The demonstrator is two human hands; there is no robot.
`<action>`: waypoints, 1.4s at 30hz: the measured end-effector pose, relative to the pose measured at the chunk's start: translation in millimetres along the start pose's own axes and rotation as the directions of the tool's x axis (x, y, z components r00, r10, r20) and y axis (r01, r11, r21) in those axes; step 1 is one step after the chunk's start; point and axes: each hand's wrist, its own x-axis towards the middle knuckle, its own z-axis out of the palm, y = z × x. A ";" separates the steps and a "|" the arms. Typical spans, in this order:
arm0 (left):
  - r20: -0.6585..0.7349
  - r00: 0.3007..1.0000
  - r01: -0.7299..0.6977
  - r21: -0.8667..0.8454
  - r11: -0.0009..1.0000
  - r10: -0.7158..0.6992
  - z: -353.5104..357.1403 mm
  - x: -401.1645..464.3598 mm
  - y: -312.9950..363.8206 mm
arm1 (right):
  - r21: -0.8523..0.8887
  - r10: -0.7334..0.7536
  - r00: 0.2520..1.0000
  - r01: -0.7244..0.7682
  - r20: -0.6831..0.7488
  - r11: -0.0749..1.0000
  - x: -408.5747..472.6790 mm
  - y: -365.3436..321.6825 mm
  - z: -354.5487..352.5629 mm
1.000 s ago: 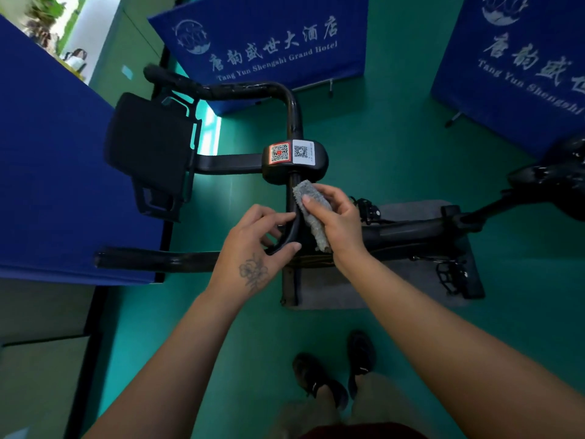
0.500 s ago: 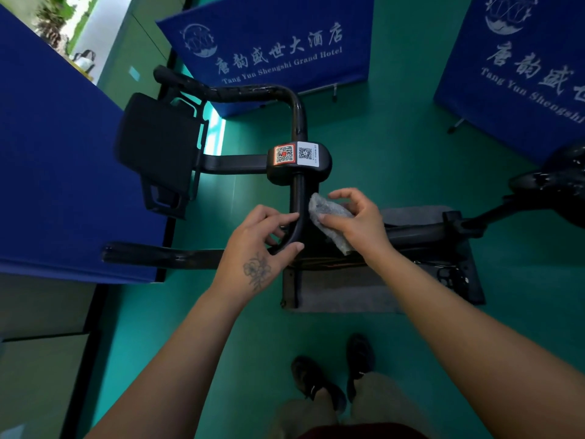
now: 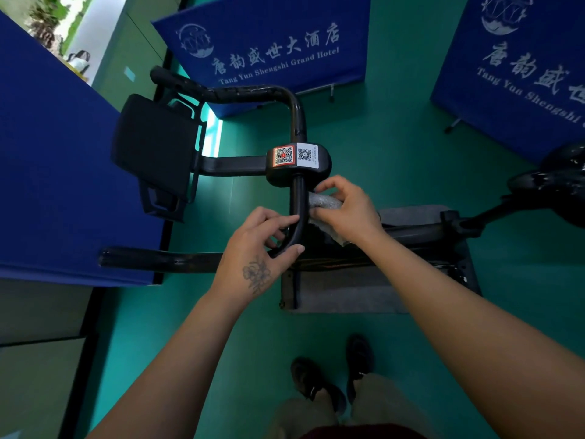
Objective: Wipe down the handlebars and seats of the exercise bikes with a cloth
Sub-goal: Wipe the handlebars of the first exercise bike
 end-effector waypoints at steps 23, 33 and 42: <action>0.018 1.000 -0.006 -0.007 1.000 0.006 -1.0 -1.0 -4.4 | 0.314 0.041 0.988 -0.087 0.151 0.946 -6.0 3.7 3.2; 0.092 0.995 -0.047 0.075 0.996 0.040 -13.2 -4.1 -5.0 | 0.284 -0.007 0.990 -0.034 0.141 0.958 -8.5 2.5 -2.4; 0.121 0.992 -0.046 0.260 0.965 0.015 -47.7 -20.9 -16.5 | 0.223 0.007 0.978 -0.055 0.210 0.973 -31.2 6.3 0.9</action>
